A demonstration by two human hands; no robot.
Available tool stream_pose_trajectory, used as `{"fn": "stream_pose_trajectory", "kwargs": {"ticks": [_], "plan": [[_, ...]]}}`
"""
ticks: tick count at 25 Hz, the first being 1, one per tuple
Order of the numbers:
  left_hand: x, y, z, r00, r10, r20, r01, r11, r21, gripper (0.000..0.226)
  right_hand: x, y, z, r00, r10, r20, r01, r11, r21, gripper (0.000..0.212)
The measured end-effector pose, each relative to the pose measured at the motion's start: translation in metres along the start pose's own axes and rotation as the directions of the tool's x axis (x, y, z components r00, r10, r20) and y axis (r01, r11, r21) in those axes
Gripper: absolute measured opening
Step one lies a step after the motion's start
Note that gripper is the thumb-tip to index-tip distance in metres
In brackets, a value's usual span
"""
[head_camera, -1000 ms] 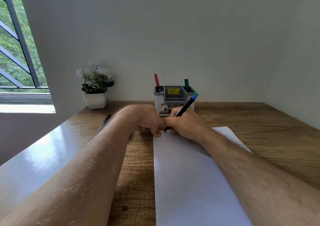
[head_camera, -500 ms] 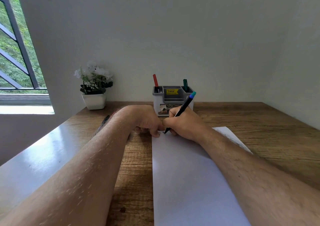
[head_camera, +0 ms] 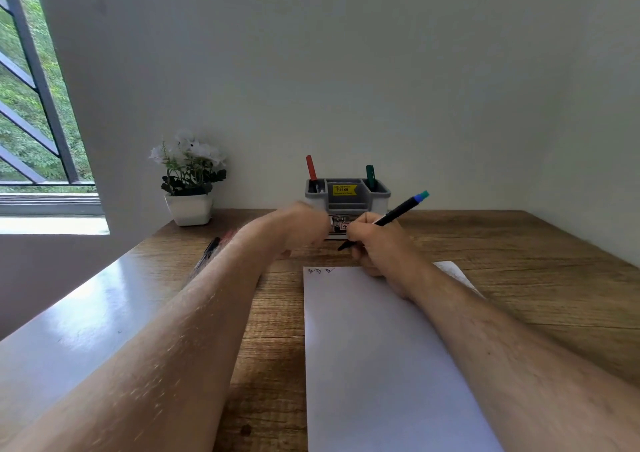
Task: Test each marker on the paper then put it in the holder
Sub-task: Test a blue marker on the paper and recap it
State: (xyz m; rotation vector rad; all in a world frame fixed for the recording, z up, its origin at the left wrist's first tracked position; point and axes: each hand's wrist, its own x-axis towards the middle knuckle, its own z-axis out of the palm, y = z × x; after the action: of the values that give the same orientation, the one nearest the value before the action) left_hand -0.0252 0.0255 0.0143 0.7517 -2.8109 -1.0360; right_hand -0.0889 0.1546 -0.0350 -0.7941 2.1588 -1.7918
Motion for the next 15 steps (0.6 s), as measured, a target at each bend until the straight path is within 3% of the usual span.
{"fn": "stream_pose_trajectory", "kwargs": {"ticks": [2,3,5,7,11,15], "plan": [[-0.001,0.002,0.000,0.998,-0.016,-0.066,-0.006,0.944,-0.330,0.033,0.003,0.002,-0.003,0.998,0.055,0.039,-0.061,0.982,0.181,0.017],[-0.002,0.000,-0.001,0.995,-0.015,-0.100,-0.037,0.866,-0.499,0.032,0.005,0.003,-0.005,0.996,0.073,0.052,-0.083,0.966,0.244,0.018],[-0.004,-0.006,-0.003,0.988,-0.053,-0.143,-0.060,0.731,-0.680,0.037,0.006,0.003,-0.006,0.994,0.102,0.050,-0.113,0.934,0.338,0.018],[-0.002,-0.009,-0.002,0.988,-0.089,-0.124,-0.037,0.650,-0.759,0.043,0.006,0.003,-0.007,0.992,0.119,0.035,-0.123,0.903,0.412,0.012],[-0.001,-0.008,-0.002,0.990,-0.132,-0.055,0.005,0.418,-0.908,0.044,0.005,0.001,-0.009,0.993,0.120,0.001,-0.102,0.831,0.547,0.021],[-0.002,-0.011,0.000,0.988,-0.153,0.014,0.063,0.323,-0.944,0.051,0.006,0.000,-0.011,0.992,0.124,-0.012,-0.093,0.799,0.594,0.017]]}}
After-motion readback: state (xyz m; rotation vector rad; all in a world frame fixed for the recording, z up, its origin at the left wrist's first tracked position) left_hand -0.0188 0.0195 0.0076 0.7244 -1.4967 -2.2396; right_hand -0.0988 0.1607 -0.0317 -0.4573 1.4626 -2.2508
